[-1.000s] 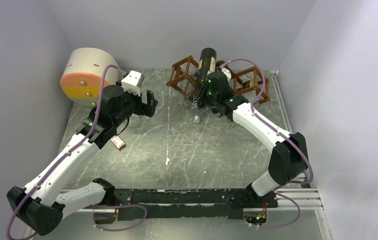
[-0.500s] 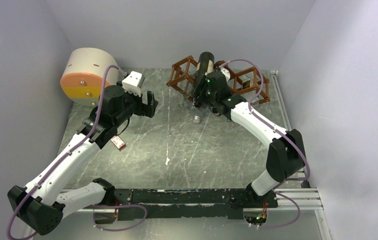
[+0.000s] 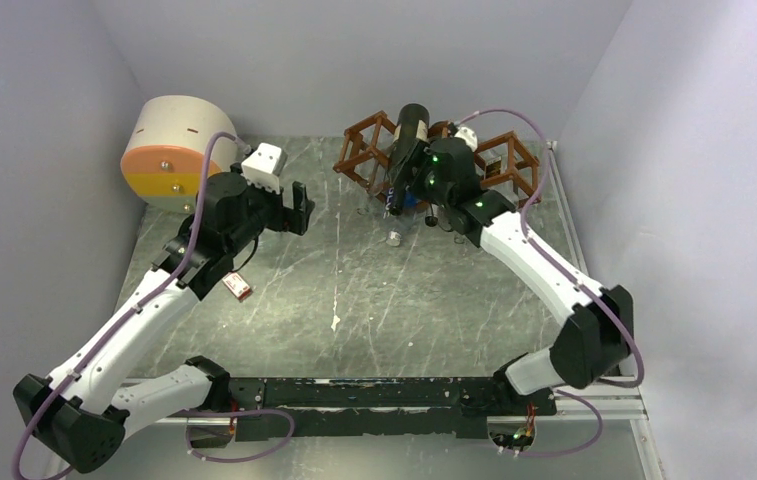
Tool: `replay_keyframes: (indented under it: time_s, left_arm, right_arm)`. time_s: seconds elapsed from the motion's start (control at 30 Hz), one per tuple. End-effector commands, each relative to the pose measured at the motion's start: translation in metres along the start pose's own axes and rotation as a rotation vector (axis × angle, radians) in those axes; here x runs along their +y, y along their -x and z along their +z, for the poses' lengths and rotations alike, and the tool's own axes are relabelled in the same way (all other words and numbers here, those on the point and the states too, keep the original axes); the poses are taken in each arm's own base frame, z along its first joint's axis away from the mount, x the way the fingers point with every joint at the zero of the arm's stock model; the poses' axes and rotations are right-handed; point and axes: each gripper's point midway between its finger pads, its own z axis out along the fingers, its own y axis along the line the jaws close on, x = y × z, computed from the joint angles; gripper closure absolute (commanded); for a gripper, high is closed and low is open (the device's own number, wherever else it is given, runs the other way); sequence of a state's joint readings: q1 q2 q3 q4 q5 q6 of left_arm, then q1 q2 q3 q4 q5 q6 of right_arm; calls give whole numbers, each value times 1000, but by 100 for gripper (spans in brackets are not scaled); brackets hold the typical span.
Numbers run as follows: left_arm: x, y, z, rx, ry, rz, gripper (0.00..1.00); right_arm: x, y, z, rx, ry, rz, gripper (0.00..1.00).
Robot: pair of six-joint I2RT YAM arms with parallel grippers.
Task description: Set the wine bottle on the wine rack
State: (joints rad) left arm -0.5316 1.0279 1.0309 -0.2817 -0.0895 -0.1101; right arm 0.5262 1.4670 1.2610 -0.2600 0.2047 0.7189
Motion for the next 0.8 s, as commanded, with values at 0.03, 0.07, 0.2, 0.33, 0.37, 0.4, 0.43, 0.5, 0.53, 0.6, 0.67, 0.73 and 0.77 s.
replay_keyframes:
  time_s: [0.03,0.07,0.2,0.33,0.37,0.4,0.43,0.5,0.53,0.6,0.67,0.73,0.77]
  left_arm:
    - [13,24,-14,-110,57,0,5]
    - [9,30,-20,-130,35,10,5]
    - [3,47,-42,-253,-11,17,5]
    - [33,67,-69,-395,142,-52,5]
    - [46,71,-77,-413,214,-87,5]
    - [58,73,-85,-423,288,-117,5]
    - [70,75,-94,-430,357,-145,5]
    - [92,77,-110,-448,485,-183,5]
    - [98,78,-117,-460,526,-193,5]
    - [105,78,-125,-478,565,-200,5]
    - [107,79,-130,-499,572,-214,5]
    - [107,80,-133,-518,567,-222,5]
    - [107,80,-134,-522,567,-222,5]
  right_arm:
    - [34,37,-36,-67,109,-105,29]
    - [43,40,-40,-70,123,-133,30]
    - [82,36,-51,-99,160,-264,30]
    - [127,6,-43,-37,287,-354,30]
    - [137,-4,-39,-3,326,-368,30]
    - [148,-15,-35,29,363,-386,30]
    - [158,-26,-31,53,390,-402,31]
    - [173,-44,-22,82,426,-433,31]
    - [181,-51,-18,89,448,-448,31]
    - [195,-66,-9,94,483,-473,30]
    - [208,-83,2,96,517,-506,30]
    - [224,-98,9,87,561,-553,28]
    - [230,-107,12,86,578,-576,28]
